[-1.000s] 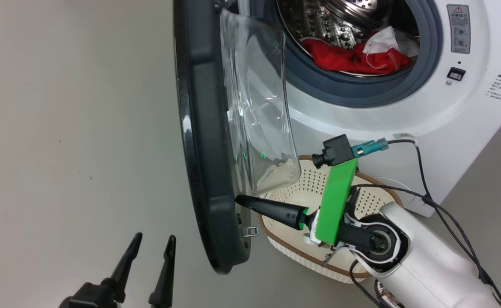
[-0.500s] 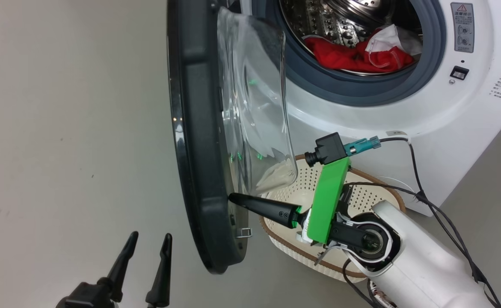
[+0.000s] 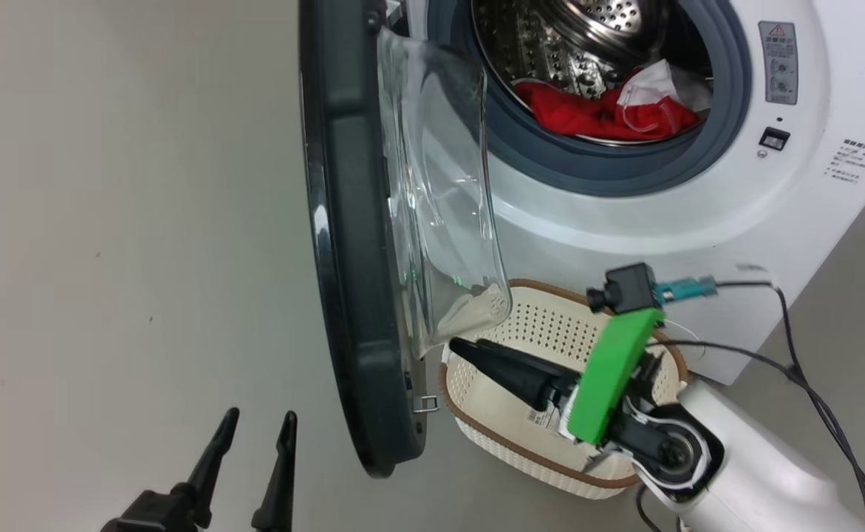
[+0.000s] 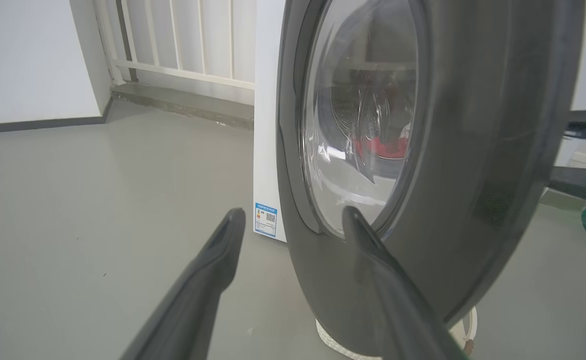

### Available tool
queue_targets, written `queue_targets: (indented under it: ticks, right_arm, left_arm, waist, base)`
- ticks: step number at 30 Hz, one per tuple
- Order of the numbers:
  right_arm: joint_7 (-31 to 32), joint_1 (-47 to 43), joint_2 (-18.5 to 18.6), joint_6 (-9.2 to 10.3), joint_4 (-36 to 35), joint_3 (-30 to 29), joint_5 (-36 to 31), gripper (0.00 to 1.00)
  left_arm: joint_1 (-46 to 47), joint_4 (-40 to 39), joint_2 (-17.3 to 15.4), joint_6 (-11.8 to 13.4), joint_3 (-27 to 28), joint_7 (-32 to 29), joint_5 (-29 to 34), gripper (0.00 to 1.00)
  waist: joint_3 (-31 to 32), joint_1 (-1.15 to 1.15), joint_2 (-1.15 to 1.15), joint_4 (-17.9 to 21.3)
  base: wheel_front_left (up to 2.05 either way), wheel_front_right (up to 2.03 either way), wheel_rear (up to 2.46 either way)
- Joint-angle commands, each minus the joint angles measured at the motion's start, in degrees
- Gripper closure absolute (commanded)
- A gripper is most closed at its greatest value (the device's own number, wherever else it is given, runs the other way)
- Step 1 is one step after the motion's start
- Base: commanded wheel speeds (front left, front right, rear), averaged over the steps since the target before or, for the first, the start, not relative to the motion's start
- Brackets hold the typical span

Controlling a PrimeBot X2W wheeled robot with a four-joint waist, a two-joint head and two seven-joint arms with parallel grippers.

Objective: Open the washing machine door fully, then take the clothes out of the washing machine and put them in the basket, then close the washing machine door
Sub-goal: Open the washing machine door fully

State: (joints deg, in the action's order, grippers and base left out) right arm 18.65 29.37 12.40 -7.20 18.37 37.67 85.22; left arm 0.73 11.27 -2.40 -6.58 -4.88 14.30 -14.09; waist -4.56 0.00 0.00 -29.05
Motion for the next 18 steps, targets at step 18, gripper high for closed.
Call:
queue_targets:
  ticks: [18]
  right_arm:
    - [-20.6, -9.7, 6.4, -0.29, 4.3, 5.0, -6.3, 0.0]
  left_arm:
    - [0.2, 1.1, -0.5, -0.8, 4.0, 0.7, 1.1, 0.0]
  waist:
    - [2.1, 0.0, 0.0, 3.3]
  base:
    - [0.0, 0.0, 0.0]
